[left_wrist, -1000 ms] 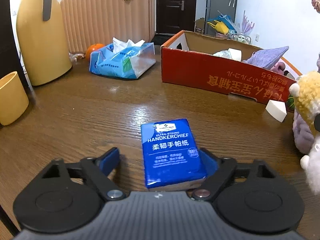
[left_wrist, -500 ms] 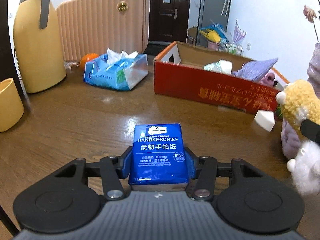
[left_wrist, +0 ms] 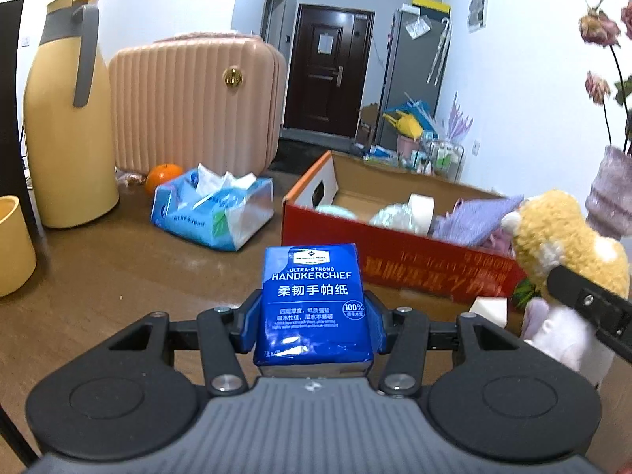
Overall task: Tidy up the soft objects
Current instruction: 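Carry the tissue pack with the left gripper over the box while the right carries the plush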
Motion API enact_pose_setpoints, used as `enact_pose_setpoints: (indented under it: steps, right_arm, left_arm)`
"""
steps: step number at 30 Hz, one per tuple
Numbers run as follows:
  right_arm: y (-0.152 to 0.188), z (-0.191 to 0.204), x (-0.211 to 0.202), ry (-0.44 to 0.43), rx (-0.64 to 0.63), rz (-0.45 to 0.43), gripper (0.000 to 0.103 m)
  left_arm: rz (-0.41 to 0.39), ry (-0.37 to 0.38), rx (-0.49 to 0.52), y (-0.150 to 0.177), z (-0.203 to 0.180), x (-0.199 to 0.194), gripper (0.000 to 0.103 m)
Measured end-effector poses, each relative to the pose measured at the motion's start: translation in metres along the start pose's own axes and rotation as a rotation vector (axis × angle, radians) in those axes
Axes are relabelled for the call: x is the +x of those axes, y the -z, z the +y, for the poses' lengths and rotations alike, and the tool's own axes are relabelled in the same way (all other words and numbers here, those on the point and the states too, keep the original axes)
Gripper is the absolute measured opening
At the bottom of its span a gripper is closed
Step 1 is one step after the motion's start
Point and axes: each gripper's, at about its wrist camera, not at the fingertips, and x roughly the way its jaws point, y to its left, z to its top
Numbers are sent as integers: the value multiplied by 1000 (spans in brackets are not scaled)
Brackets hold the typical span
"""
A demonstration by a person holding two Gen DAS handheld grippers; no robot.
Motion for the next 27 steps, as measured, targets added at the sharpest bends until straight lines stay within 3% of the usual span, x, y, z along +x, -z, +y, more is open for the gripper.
enact_pose_setpoints:
  steps: [16, 27]
  right_arm:
    - [-28, 9, 37, 16, 45, -45, 61]
    - [-44, 13, 64, 19, 54, -55, 61]
  left_arm:
    - [-107, 10, -46, -36, -5, 7, 53]
    - [-128, 17, -68, -55, -9, 30, 53]
